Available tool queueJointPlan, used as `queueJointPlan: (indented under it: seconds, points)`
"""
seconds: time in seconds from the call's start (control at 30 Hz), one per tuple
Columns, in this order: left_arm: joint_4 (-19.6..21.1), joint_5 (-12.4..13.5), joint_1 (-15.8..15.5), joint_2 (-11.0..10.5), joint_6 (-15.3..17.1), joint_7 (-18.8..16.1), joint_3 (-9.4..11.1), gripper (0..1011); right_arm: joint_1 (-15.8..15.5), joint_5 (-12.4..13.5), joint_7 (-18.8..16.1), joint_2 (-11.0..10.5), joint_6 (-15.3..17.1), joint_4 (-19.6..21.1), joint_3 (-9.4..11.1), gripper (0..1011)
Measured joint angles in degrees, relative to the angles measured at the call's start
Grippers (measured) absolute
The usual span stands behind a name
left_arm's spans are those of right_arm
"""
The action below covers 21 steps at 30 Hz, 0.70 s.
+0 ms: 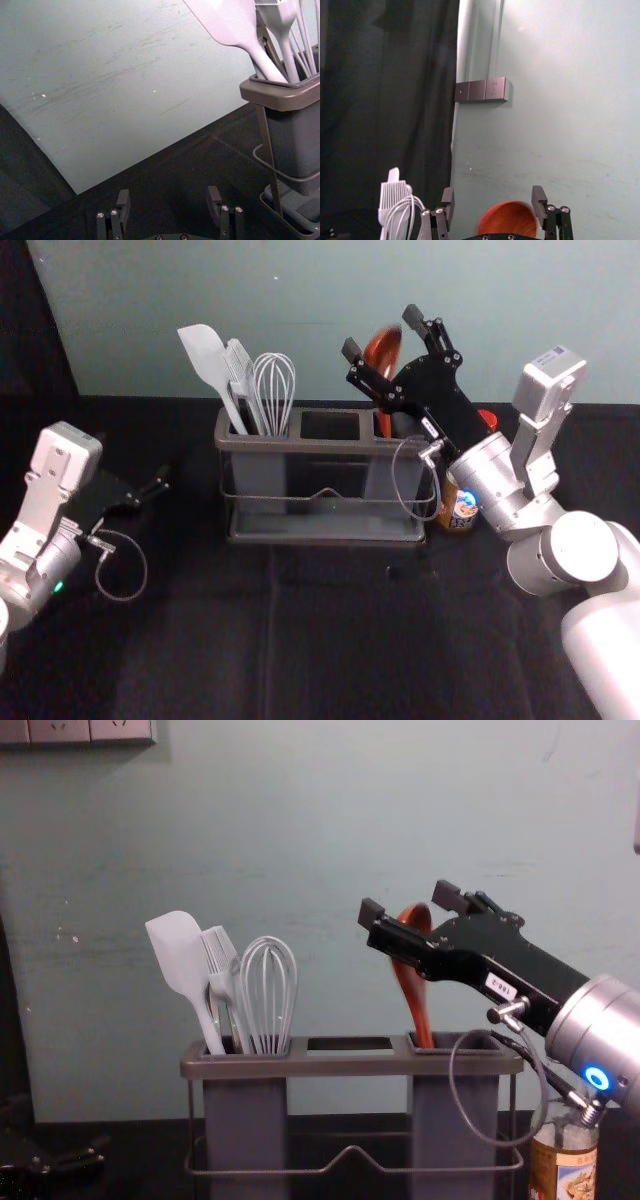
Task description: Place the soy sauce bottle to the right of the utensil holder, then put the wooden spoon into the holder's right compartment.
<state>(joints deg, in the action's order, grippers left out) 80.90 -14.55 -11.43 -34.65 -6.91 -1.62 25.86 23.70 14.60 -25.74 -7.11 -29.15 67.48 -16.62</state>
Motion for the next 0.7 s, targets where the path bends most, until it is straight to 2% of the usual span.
queueJointPlan:
  seconds: [0.1,0.5,0.7]
  points:
    - [0.0,0.0,0.0,0.0,0.0,0.0,0.0,1005,0.0,-0.2,0.4,0.1,0.0,0.6,0.1,1002]
    - [0.0,0.0,0.0,0.0,0.0,0.0,0.0,1005,-0.5,-0.1,0.8,-0.4,1.2,3.7,0.8,1002]
    - [0.0,0.0,0.0,0.0,0.0,0.0,0.0,1005,-2.0,-0.1,0.9,-1.2,2.0,6.0,0.9,1002]
